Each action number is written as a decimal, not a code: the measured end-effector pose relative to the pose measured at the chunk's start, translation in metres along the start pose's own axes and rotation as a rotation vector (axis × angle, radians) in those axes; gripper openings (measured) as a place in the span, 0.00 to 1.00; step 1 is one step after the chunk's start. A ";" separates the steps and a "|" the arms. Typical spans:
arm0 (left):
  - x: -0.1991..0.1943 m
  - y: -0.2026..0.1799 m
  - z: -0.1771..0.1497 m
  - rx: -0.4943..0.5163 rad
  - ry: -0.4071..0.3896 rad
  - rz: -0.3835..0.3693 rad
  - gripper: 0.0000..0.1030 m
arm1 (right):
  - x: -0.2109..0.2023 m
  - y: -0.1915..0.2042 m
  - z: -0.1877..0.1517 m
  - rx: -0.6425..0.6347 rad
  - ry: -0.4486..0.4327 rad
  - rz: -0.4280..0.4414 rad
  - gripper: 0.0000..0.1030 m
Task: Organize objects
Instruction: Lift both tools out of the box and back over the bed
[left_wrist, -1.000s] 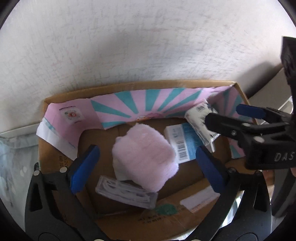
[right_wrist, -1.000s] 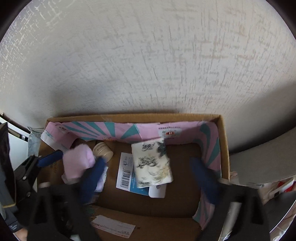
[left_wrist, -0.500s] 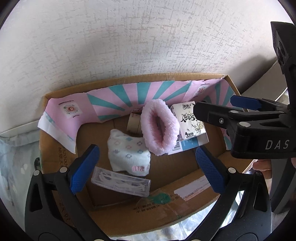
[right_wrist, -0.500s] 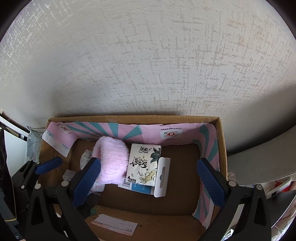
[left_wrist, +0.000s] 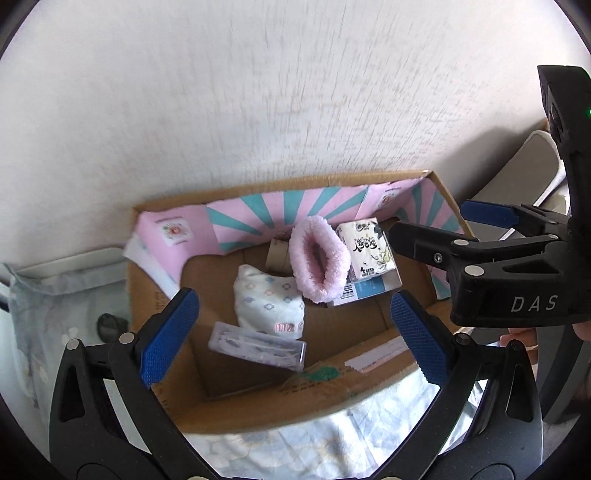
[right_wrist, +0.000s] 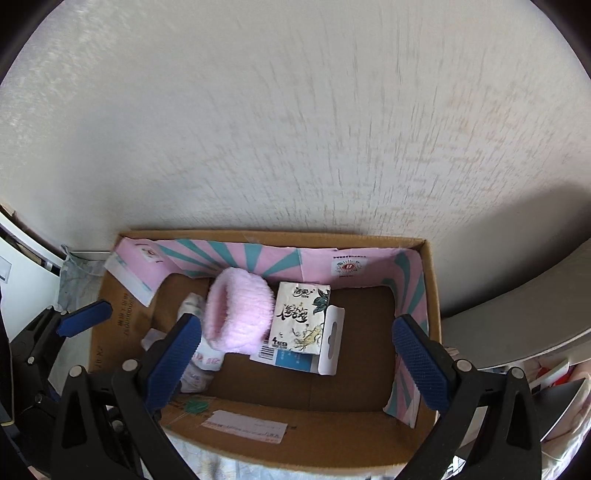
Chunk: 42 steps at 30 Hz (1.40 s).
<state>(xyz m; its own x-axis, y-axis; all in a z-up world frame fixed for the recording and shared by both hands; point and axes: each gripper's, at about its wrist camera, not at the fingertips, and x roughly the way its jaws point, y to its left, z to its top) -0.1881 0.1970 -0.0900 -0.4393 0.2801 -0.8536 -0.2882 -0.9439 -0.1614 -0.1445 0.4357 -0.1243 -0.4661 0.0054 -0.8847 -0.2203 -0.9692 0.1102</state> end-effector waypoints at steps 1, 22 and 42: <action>-0.007 0.001 0.000 0.001 -0.012 0.003 1.00 | -0.006 0.000 -0.005 0.000 -0.010 0.000 0.99; -0.101 0.004 -0.055 -0.033 -0.190 0.022 1.00 | -0.097 0.038 -0.063 0.054 -0.155 -0.016 1.00; -0.144 0.018 -0.119 -0.051 -0.266 -0.046 1.00 | -0.148 0.064 -0.140 0.015 -0.335 -0.084 1.00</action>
<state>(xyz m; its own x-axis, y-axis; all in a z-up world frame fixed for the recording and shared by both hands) -0.0285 0.1189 -0.0289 -0.6364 0.3531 -0.6858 -0.2733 -0.9346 -0.2275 0.0303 0.3382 -0.0494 -0.7004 0.1680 -0.6937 -0.2815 -0.9582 0.0522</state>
